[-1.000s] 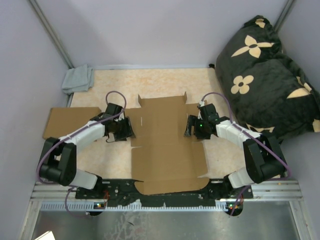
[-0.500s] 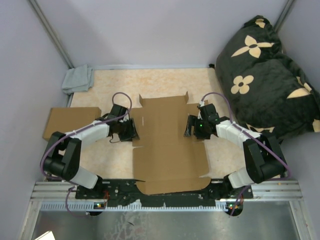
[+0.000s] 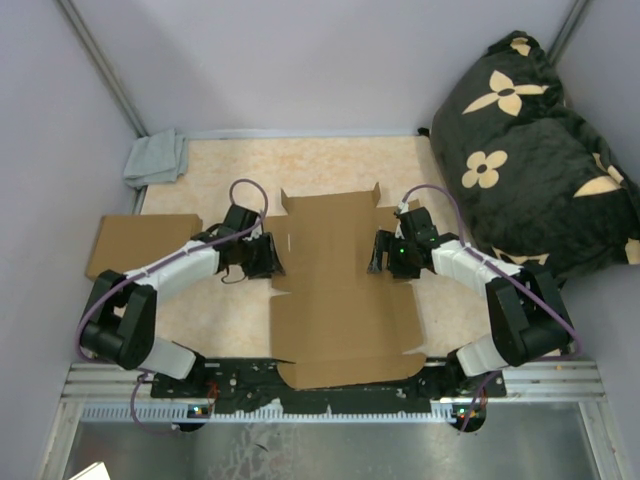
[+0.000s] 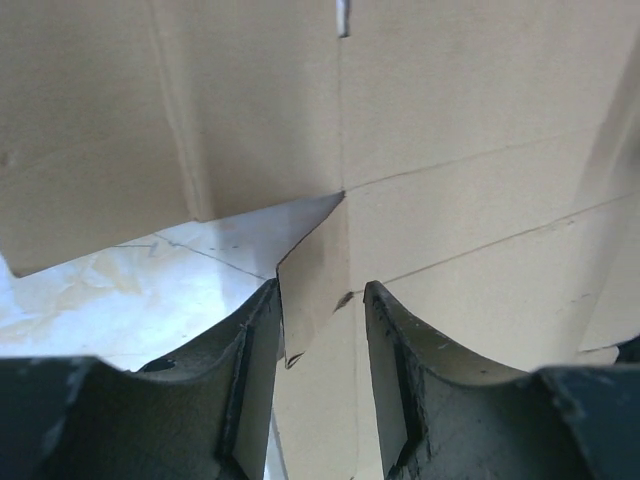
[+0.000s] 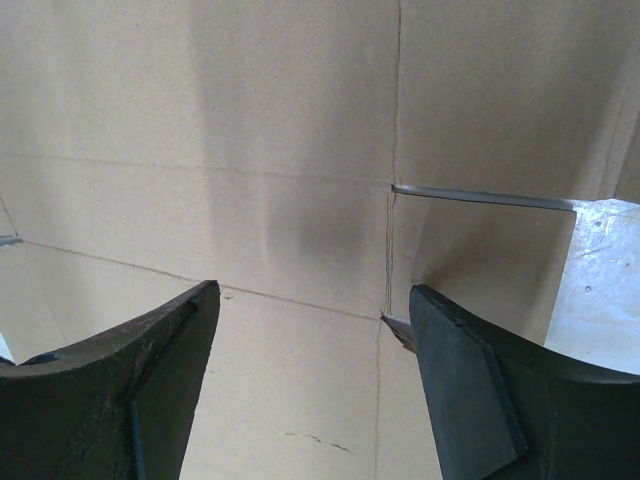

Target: Fold the paper box

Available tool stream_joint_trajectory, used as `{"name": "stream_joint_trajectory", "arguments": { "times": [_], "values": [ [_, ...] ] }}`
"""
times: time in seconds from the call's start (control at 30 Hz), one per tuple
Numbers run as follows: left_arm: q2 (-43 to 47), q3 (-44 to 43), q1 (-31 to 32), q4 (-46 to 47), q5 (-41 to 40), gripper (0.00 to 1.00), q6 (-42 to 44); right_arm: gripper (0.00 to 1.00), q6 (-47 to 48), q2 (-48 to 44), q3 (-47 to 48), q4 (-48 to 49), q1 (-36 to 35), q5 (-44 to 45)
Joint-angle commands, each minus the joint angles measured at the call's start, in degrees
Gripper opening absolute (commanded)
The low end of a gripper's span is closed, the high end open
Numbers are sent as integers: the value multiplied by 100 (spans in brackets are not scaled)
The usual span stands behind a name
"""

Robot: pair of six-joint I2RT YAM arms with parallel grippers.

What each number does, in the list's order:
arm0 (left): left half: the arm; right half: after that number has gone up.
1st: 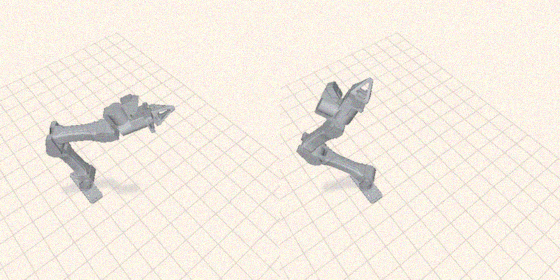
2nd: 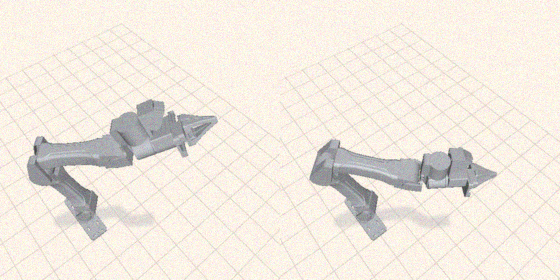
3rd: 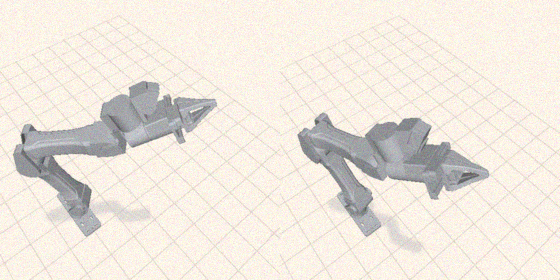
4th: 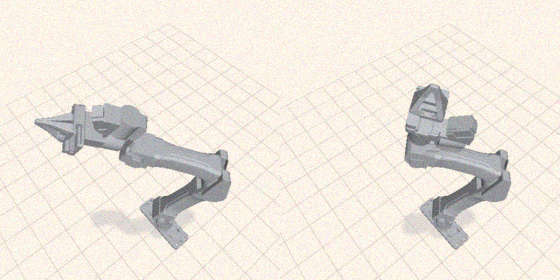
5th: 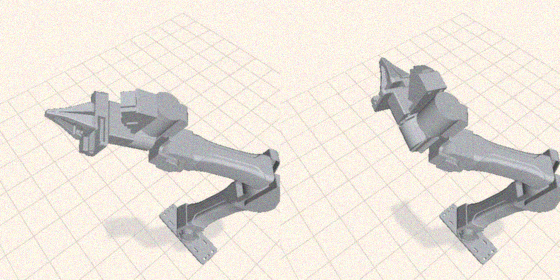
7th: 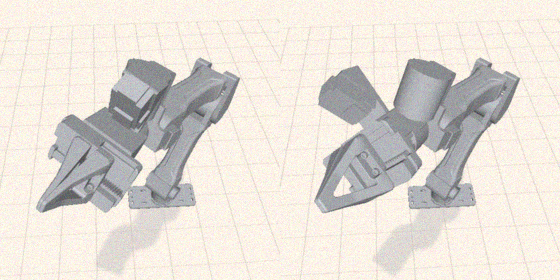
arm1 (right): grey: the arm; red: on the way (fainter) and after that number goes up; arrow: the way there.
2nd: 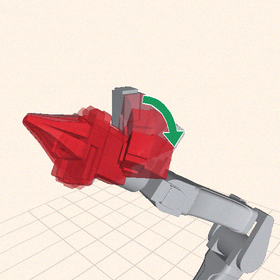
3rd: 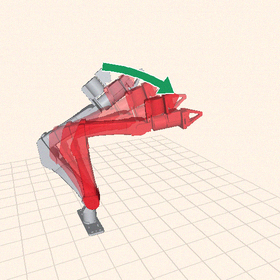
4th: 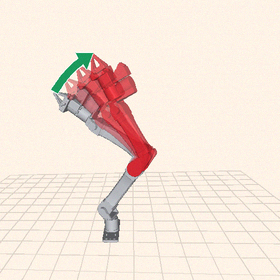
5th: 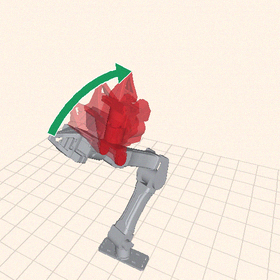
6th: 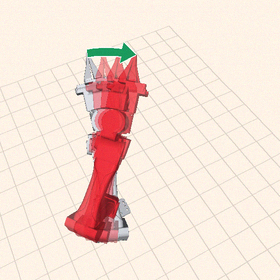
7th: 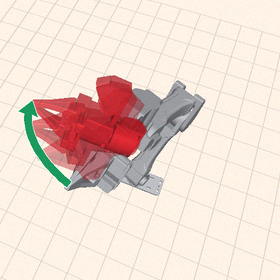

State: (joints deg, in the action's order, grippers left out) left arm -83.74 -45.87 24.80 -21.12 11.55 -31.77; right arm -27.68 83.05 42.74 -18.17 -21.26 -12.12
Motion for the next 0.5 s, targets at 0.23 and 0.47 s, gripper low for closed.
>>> {"name": "stream_joint_trajectory", "arguments": {
  "times": [0.23,0.47],
  "values": [
    [-254,-283,311,222,219,44,-227,77,-10,1,67,191,-37,-86],
    [-782,-577,385,7,69,13,-157,77,-11,3,106,141,-37,-79]
  ]
}}
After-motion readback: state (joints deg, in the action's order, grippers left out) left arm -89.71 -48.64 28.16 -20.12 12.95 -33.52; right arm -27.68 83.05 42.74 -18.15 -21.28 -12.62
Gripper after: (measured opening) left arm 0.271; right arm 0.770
